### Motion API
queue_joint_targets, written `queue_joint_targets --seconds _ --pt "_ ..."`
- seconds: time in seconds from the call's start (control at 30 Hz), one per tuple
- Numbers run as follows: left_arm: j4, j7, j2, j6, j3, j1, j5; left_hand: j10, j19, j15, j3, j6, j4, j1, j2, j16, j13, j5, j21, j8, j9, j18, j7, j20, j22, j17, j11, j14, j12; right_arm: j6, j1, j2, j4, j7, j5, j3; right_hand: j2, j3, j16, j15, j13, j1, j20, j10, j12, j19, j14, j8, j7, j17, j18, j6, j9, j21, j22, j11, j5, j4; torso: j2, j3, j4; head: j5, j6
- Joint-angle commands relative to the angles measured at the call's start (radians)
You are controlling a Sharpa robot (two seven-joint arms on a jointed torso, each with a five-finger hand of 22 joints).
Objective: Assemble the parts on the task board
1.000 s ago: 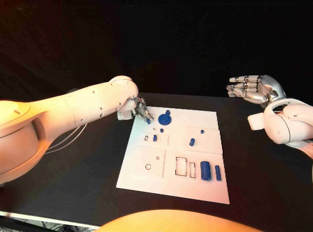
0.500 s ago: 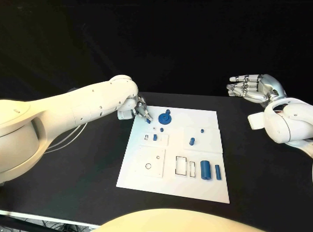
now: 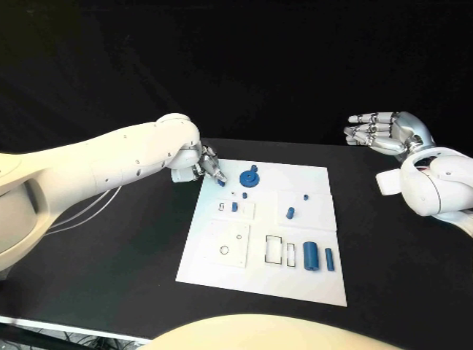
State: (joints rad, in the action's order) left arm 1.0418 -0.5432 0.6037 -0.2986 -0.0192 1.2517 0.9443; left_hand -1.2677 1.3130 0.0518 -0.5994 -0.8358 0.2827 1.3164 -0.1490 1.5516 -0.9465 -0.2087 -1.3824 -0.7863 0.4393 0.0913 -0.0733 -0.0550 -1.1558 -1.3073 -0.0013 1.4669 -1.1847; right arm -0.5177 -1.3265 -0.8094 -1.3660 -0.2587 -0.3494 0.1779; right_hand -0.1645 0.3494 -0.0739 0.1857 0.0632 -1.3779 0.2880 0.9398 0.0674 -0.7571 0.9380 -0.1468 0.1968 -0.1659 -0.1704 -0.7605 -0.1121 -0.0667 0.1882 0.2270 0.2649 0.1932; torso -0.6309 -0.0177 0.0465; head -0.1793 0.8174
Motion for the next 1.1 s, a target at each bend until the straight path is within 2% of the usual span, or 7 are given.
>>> queue_joint_targets --seconds 0.03,0.37,0.5,0.63,0.8,0.87,1.1 --pt "0.058 0.010 0.030 0.051 0.002 0.001 -0.037 -0.008 0.006 0.005 -0.142 0.007 -0.133 -0.011 -0.006 0.004 -0.002 -0.005 -0.007 -0.018 0.112 -0.003 0.002 -0.001 -0.003 -0.231 -0.001 0.093 -0.006 0.012 0.000 -0.002 -0.002 -0.015 -0.005 0.000 0.006 -0.004 0.004 0.003 0.000 0.006 0.001 0.002 -0.002 0.002 0.006 0.003 0.090 0.002 0.002 -0.007 0.002 0.000 -0.001 0.000 -0.003 -0.001 0.001 -0.0003 -0.0006 0.000 0.002" --pt "0.218 -0.014 0.121 0.126 0.003 0.000 -0.018 -0.030 0.026 0.010 -0.230 -0.005 -0.173 -0.047 -0.034 0.011 -0.018 -0.011 -0.022 -0.029 0.134 -0.009 0.006 0.003 -0.031 -0.246 -0.007 0.098 -0.018 0.012 0.000 -0.006 -0.004 -0.016 -0.005 0.000 0.006 -0.004 0.004 0.003 0.000 0.006 0.001 0.002 -0.002 0.002 0.006 0.003 0.090 0.002 0.002 -0.007 0.002 0.000 -0.001 0.000 -0.003 -0.001 -0.001 0.0012 0.0002 -0.007 0.004" --pt "0.275 -0.021 0.154 0.163 0.003 -0.008 0.007 -0.037 0.034 0.012 -0.253 -0.010 -0.184 -0.060 -0.043 0.012 -0.022 -0.013 -0.027 -0.032 0.139 -0.011 0.008 0.005 -0.042 -0.249 -0.009 0.099 -0.021 0.012 0.001 -0.007 -0.005 -0.016 -0.005 0.000 0.006 -0.004 0.004 0.003 0.000 0.006 0.001 0.002 -0.002 0.002 0.006 0.003 0.090 0.002 0.002 -0.007 0.002 0.000 -0.001 0.000 -0.003 -0.001 -0.001 0.0012 0.0004 -0.007 0.006" --pt "0.319 -0.026 0.175 0.167 0.002 -0.016 0.046 -0.039 0.036 0.012 -0.259 -0.012 -0.188 -0.063 -0.046 0.013 -0.024 -0.013 -0.029 -0.033 0.141 -0.011 0.009 0.006 -0.044 -0.250 -0.009 0.100 -0.022 0.011 0.001 -0.008 -0.005 -0.016 -0.004 0.000 0.006 -0.004 0.004 0.003 0.000 0.006 0.001 0.002 -0.002 0.002 0.006 0.003 0.090 0.002 0.002 -0.007 0.002 0.000 -0.001 0.000 -0.003 -0.001 -0.001 0.0014 -0.0003 -0.006 0.006" --pt "0.352 -0.036 0.184 0.148 0.001 -0.022 0.096 -0.040 0.036 0.012 -0.261 -0.013 -0.189 -0.064 -0.047 0.012 -0.022 -0.013 -0.029 -0.033 0.141 -0.012 0.009 0.006 -0.045 -0.249 -0.010 0.100 -0.022 0.012 0.002 -0.008 -0.005 -0.016 -0.004 0.000 0.007 -0.005 0.004 0.003 0.000 0.007 0.001 0.002 -0.002 0.002 0.006 0.003 0.090 0.003 0.002 -0.009 0.002 -0.001 -0.002 0.000 -0.003 -0.002 -0.002 0.0028 -0.0007 -0.009 0.008" --pt "0.359 -0.040 0.186 0.146 0.000 -0.024 0.106 -0.040 0.036 0.012 -0.261 -0.013 -0.189 -0.064 -0.047 0.012 -0.022 -0.013 -0.029 -0.033 0.141 -0.012 0.009 0.006 -0.045 -0.249 -0.010 0.100 -0.022 0.011 0.002 -0.008 -0.005 -0.017 -0.004 0.000 0.007 -0.005 0.004 0.003 0.000 0.007 0.001 0.002 -0.002 0.002 0.006 0.003 0.090 0.003 0.002 -0.009 0.002 -0.001 -0.002 0.000 -0.003 -0.002 -0.002 0.0022 0.0014 -0.011 0.011" --pt "0.374 -0.049 0.193 0.158 -0.004 -0.037 0.117 -0.045 0.034 0.013 -0.270 -0.017 -0.194 -0.071 -0.052 0.014 -0.025 -0.014 -0.028 -0.034 0.144 -0.011 0.010 0.007 -0.042 -0.252 -0.011 0.100 -0.024 0.007 0.002 -0.010 -0.006 -0.020 -0.004 0.000 0.007 -0.005 0.004 0.003 0.000 0.007 0.001 0.003 -0.002 0.002 0.007 0.003 0.090 0.003 0.001 -0.010 0.002 -0.001 -0.003 0.000 -0.003 -0.002 -0.001 0.0014 0.0007 -0.013 0.013"
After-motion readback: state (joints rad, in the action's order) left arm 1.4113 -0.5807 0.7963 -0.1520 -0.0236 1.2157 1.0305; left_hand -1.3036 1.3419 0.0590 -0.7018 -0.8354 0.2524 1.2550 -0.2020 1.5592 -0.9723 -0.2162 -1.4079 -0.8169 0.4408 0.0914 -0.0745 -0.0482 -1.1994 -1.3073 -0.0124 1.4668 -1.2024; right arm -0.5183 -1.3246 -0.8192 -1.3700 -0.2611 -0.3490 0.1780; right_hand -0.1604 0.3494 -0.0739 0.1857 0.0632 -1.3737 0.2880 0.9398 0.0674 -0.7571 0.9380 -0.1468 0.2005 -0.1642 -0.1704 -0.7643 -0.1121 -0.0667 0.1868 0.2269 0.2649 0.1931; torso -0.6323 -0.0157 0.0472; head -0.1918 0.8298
